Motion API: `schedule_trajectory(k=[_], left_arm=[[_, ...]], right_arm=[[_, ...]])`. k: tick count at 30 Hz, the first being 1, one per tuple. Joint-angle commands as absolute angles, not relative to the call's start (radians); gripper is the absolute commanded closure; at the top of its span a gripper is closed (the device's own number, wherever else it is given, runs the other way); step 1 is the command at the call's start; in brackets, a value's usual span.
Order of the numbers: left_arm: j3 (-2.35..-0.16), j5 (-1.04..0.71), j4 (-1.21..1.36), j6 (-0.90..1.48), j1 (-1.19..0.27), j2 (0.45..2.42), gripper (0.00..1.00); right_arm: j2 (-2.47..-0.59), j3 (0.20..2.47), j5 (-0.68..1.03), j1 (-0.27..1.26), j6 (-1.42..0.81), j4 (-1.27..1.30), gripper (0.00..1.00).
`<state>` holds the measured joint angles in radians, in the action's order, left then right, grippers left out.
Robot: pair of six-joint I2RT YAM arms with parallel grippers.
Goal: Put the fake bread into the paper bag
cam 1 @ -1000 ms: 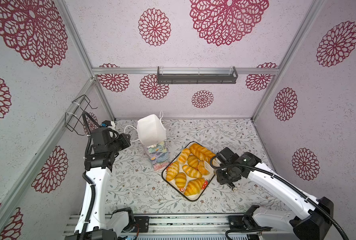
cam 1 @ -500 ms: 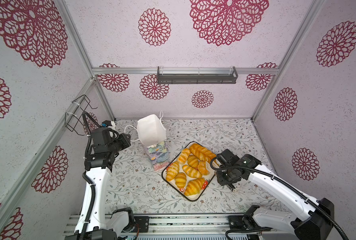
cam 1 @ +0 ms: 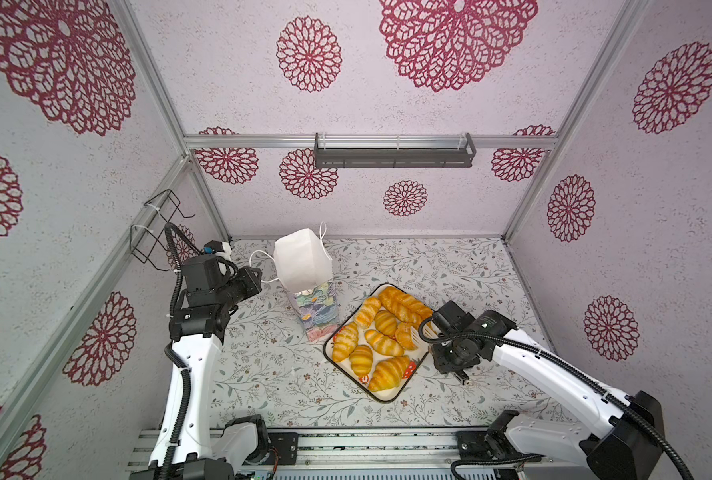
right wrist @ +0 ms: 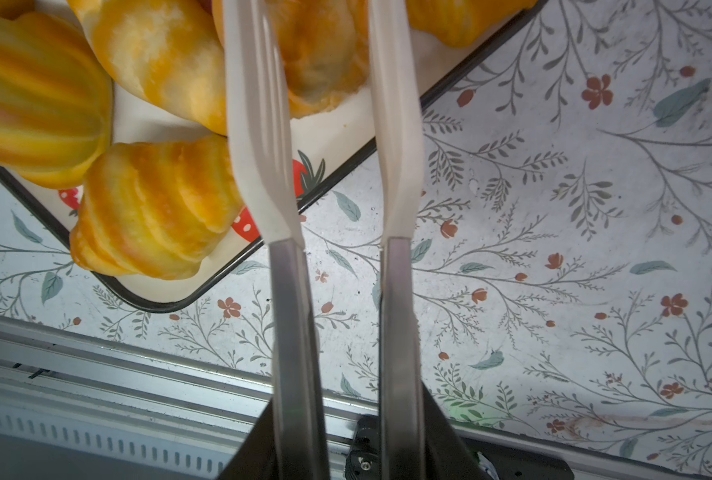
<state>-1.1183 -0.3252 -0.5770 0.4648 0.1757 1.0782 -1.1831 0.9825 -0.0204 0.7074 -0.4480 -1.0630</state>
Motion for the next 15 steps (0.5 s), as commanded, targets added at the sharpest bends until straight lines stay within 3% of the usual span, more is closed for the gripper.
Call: schedule_trajectory(k=[1, 15], left_arm=[[-1.111, -0.331, -0.549, 0.471, 0.181, 1.076, 0.74], [-1.109, -0.329, -0.551, 0.468, 0.183, 1.076, 0.74]], right_arm=[[-1.181, 0.989, -0.009, 0.704, -0.465, -1.046, 0.60], [-1.193, 0.986, 0.021, 0.699, -0.446, -1.031, 0.62]])
